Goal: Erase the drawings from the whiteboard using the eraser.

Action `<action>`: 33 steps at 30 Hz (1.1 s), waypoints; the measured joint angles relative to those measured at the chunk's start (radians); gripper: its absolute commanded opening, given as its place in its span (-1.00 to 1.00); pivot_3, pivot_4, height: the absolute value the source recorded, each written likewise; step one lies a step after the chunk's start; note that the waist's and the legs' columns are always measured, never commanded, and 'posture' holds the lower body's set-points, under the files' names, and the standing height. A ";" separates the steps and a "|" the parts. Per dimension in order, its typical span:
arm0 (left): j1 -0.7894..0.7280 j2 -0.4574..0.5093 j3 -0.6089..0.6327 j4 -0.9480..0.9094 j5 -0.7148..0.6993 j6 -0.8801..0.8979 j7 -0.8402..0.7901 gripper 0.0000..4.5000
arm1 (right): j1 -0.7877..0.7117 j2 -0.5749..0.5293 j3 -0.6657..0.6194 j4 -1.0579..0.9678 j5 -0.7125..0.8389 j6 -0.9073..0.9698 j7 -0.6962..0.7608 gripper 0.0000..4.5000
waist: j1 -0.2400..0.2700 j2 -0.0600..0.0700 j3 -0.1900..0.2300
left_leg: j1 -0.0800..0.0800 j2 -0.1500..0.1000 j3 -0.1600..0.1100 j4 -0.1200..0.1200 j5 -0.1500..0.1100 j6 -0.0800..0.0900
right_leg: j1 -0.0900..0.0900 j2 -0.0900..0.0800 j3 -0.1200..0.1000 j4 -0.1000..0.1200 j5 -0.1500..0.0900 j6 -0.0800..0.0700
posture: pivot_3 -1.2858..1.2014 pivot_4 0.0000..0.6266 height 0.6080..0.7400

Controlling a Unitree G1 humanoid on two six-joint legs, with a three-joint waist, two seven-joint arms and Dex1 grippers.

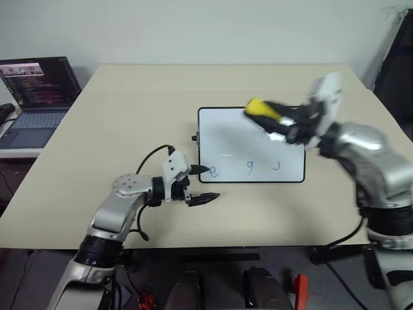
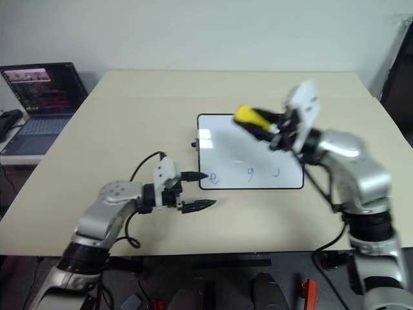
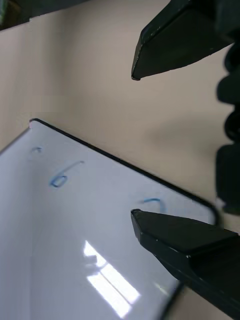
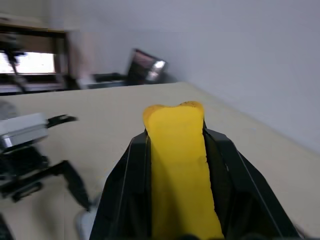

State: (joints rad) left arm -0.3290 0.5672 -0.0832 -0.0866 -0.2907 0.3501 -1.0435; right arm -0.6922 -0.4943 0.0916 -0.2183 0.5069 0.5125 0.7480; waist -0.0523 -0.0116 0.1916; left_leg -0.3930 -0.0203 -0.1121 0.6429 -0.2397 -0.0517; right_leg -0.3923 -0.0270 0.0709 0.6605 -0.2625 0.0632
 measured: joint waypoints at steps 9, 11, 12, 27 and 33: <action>0.185 0.018 0.132 -0.027 0.023 -0.178 0.100 1.00 | -0.089 0.209 0.336 0.505 -0.418 -0.577 0.069 -0.50 | 0.026 -0.001 0.000 | -0.007 -0.003 0.001 0.000 0.000 -0.001 | -0.010 -0.004 -0.001 0.002 0.000 0.000 | 0.03 -0.52 1.00; 0.192 -0.015 0.133 -0.002 0.028 -0.243 0.127 1.00 | -0.116 0.229 0.341 0.623 -0.461 -0.685 0.080 -0.50 | 0.024 -0.001 -0.001 | -0.007 -0.003 0.002 0.000 0.000 -0.001 | -0.010 -0.004 -0.001 0.003 0.001 0.000 | 0.03 -0.52 1.00; 0.195 -0.020 0.133 0.011 0.034 -0.266 0.138 1.00 | -0.130 0.238 0.341 0.680 -0.481 -0.732 0.080 -0.50 | 0.021 -0.001 -0.001 | -0.007 -0.002 0.002 0.000 0.000 -0.001 | -0.011 -0.004 -0.001 0.003 0.001 -0.001 | 0.03 -0.52 1.00; 0.260 -0.002 0.132 -0.068 0.018 -0.264 0.160 1.00 | -0.276 0.245 0.324 1.120 -0.656 -1.012 0.059 -0.50 | 0.000 -0.001 -0.001 | -0.005 -0.002 0.003 0.000 0.000 -0.001 | -0.011 -0.002 0.000 0.007 0.001 -0.002 | 0.03 -0.52 1.00; 0.260 0.003 0.132 -0.073 0.016 -0.243 0.165 1.00 | -0.271 0.262 0.324 1.154 -0.682 -1.043 0.063 -0.50 | -0.002 -0.002 -0.001 | -0.001 -0.002 0.003 0.001 0.000 -0.001 | -0.009 0.001 0.001 0.011 0.002 -0.004 | 0.03 -0.52 1.00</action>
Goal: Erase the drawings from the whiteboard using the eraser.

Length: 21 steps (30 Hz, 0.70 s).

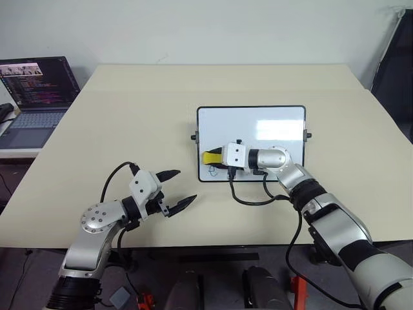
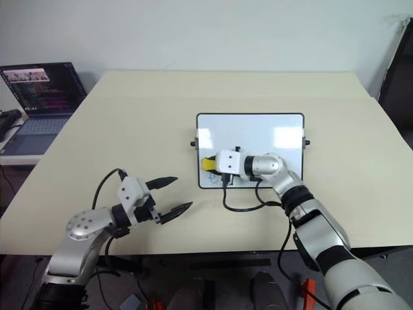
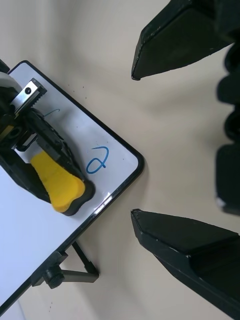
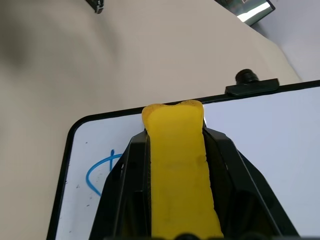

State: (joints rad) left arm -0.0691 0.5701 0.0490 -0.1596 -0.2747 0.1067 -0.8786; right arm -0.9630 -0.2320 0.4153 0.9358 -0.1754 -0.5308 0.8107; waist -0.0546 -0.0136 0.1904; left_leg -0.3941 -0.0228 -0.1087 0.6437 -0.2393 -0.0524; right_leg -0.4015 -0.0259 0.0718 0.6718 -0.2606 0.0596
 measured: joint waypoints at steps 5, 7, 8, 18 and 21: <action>0.000 0.005 0.000 0.000 0.000 0.004 0.012 1.00 | 0.051 0.007 0.021 0.011 -0.036 -0.038 0.011 -0.50 | -0.001 0.000 0.000 | 0.011 0.000 0.000 0.000 0.000 0.000 | 0.008 0.002 0.000 0.005 -0.003 -0.004 | 0.03 -0.52 1.00; 0.000 0.006 0.000 -0.002 0.000 0.004 0.016 1.00 | 0.062 0.008 0.034 0.019 -0.051 -0.047 0.007 -0.50 | -0.002 0.000 0.000 | 0.020 0.000 0.000 -0.001 0.000 0.000 | 0.016 0.003 0.000 0.004 -0.007 -0.004 | 0.03 -0.52 1.00; 0.000 0.006 0.000 -0.002 0.000 0.004 0.016 1.00 | 0.063 0.008 0.037 0.023 -0.058 -0.048 0.004 -0.50 | -0.002 0.000 0.000 | 0.022 0.001 0.000 -0.001 0.000 0.000 | 0.018 0.003 0.000 0.005 -0.009 -0.004 | 0.03 -0.52 1.00; -0.005 0.013 0.000 -0.002 0.001 0.015 0.016 1.00 | 0.055 0.010 0.040 0.048 -0.088 -0.057 -0.020 -0.50 | -0.002 0.000 0.000 | 0.032 0.002 -0.002 -0.001 0.000 0.000 | 0.028 0.004 0.000 0.005 -0.013 -0.010 | 0.03 -0.52 1.00; -0.006 0.013 -0.001 -0.001 0.001 0.016 0.017 1.00 | 0.022 0.011 0.036 0.064 -0.103 -0.059 -0.059 -0.50 | -0.002 0.000 0.000 | 0.032 0.002 -0.002 -0.001 0.000 0.000 | 0.027 0.004 0.000 0.006 -0.013 -0.010 | 0.03 -0.52 1.00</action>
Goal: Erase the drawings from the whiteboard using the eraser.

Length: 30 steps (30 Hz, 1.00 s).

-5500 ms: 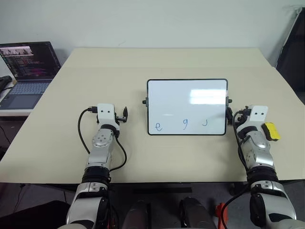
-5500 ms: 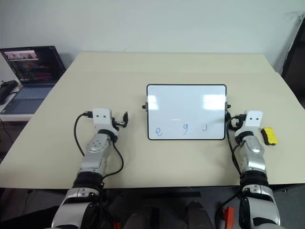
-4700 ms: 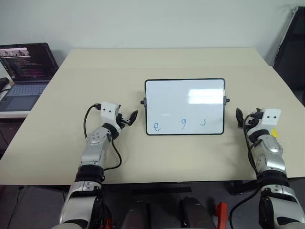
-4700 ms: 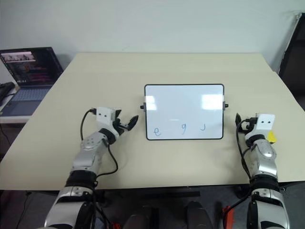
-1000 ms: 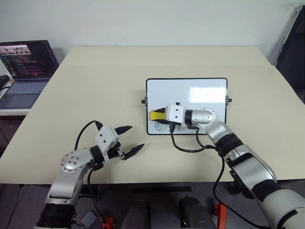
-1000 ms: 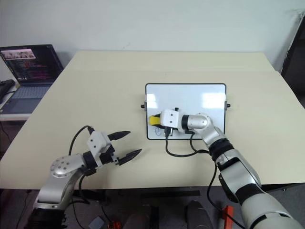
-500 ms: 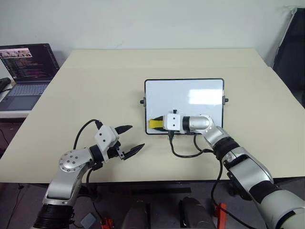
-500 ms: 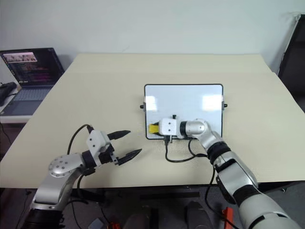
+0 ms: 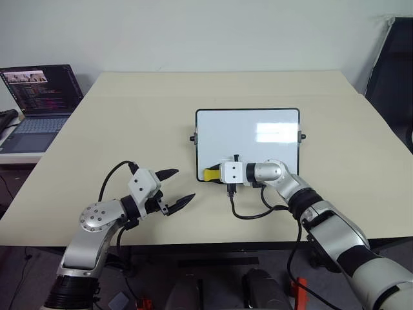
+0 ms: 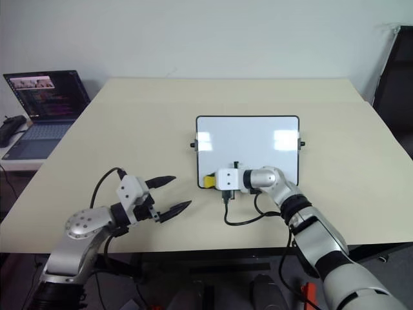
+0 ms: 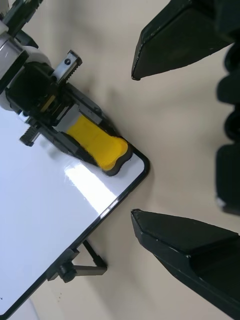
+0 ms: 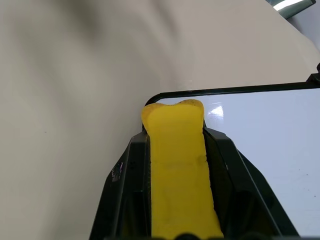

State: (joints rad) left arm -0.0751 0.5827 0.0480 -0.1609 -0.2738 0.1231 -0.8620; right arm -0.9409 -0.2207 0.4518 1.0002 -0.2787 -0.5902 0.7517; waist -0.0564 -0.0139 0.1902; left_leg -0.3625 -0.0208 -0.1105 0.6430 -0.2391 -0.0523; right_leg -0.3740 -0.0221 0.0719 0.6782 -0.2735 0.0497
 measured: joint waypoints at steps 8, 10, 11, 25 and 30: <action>-0.015 0.000 -0.003 0.000 0.001 0.004 0.001 1.00 | -0.139 -0.032 -0.042 0.069 -0.037 -0.006 -0.190 -0.50 | 0.000 0.000 0.000 | -0.002 0.000 0.001 -0.004 0.000 0.000 | -0.004 0.000 0.000 -0.001 0.000 0.000 | 0.03 -0.52 1.00; -0.019 -0.001 -0.003 0.000 0.001 0.004 0.001 1.00 | -0.140 -0.030 -0.042 0.074 -0.038 -0.017 -0.191 -0.50 | -0.001 0.000 0.000 | -0.002 0.000 0.001 -0.008 0.000 0.000 | -0.005 0.000 0.000 -0.001 0.000 0.001 | 0.03 -0.52 1.00; -0.019 -0.002 -0.004 0.000 0.002 0.004 0.001 1.00 | -0.138 -0.029 -0.042 0.073 -0.038 -0.023 -0.190 -0.50 | -0.001 0.000 0.000 | -0.002 0.000 0.001 -0.010 0.000 0.000 | -0.006 0.000 0.000 -0.001 0.000 0.000 | 0.03 -0.52 1.00; -0.087 0.002 -0.018 -0.099 -0.049 0.097 -0.002 1.00 | 0.099 -0.081 -0.148 -0.523 0.265 0.338 0.166 -0.50 | -0.001 -0.001 0.001 | -0.015 0.006 -0.002 -0.014 -0.001 -0.002 | -0.018 -0.001 -0.003 -0.002 0.001 -0.001 | 0.03 -0.52 1.00; -0.099 -0.002 -0.045 -0.094 -0.053 0.104 -0.006 1.00 | 0.154 -0.188 -0.178 -0.767 0.308 0.510 0.217 -0.50 | 0.002 -0.001 0.001 | -0.020 0.007 -0.002 -0.014 -0.003 -0.006 | -0.021 0.000 -0.004 -0.006 0.000 -0.001 | 0.03 -0.52 1.00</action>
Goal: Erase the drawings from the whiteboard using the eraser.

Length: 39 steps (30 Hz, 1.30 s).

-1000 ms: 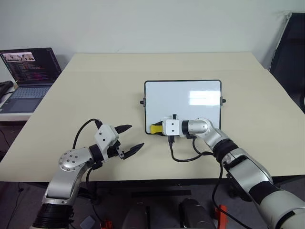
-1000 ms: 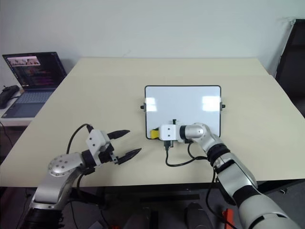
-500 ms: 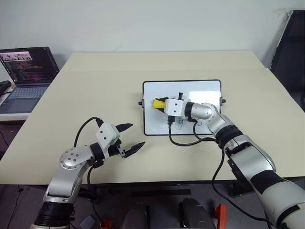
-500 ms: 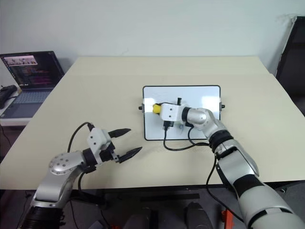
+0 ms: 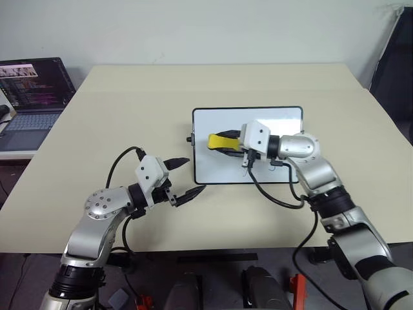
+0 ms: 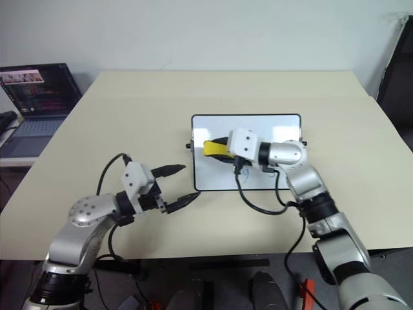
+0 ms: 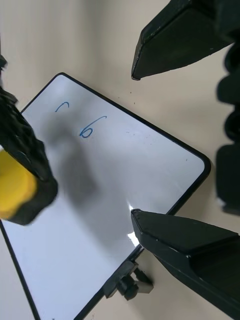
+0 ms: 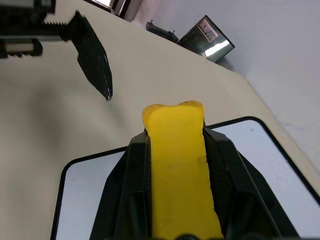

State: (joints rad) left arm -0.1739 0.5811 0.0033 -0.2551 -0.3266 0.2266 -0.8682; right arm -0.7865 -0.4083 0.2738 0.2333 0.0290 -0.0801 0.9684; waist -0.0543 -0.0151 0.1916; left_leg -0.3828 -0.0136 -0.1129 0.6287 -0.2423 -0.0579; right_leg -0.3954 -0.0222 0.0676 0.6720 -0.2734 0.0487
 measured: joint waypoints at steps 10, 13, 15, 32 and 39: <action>-0.037 -0.014 -0.022 0.072 0.006 -0.020 -0.035 1.00 | 0.031 -0.199 -0.118 0.010 -0.004 0.046 -0.006 -0.50 | 0.001 0.000 0.000 | -0.002 0.001 0.002 -0.001 -0.001 -0.001 | 0.000 0.000 0.000 -0.008 0.000 0.001 | 0.03 -0.52 1.00; -0.040 -0.014 -0.025 0.082 0.015 -0.021 -0.041 1.00 | 0.036 -0.208 -0.126 0.051 -0.007 0.042 -0.016 -0.50 | -0.001 0.000 0.000 | -0.003 0.001 0.003 -0.001 -0.001 -0.001 | 0.000 0.000 0.001 -0.009 0.000 0.001 | 0.03 -0.52 1.00; -0.045 -0.014 -0.029 0.091 0.017 -0.030 -0.043 1.00 | 0.035 -0.209 -0.131 0.069 -0.008 0.031 -0.024 -0.50 | -0.001 -0.001 0.000 | -0.003 0.001 0.003 -0.001 -0.001 -0.001 | 0.000 0.000 0.001 -0.009 0.000 0.001 | 0.03 -0.52 1.00; -0.063 -0.013 -0.038 0.110 0.034 -0.056 -0.062 1.00 | 0.016 -0.211 -0.135 0.097 -0.008 -0.003 -0.036 -0.51 | 0.000 -0.001 0.000 | -0.003 0.001 0.003 -0.001 -0.001 -0.001 | 0.000 0.000 0.000 -0.008 0.000 0.001 | 0.03 -0.52 1.00; -0.067 -0.013 -0.038 0.110 0.035 -0.057 -0.062 1.00 | 0.004 -0.212 -0.135 0.118 -0.008 -0.016 -0.036 -0.51 | 0.000 -0.001 0.000 | -0.003 0.001 0.003 -0.001 -0.001 -0.001 | 0.000 0.000 0.001 -0.008 0.000 0.001 | 0.03 -0.52 1.00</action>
State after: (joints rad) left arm -0.2411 0.5683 -0.0344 -0.1448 -0.2917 0.1699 -0.9298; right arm -0.7821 -0.6200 0.1385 0.3509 0.0212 -0.0964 0.9326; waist -0.0542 -0.0156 0.1919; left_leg -0.3854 -0.0128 -0.1101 0.6278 -0.2434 -0.0587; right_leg -0.3952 -0.0222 0.0682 0.6637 -0.2729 0.0495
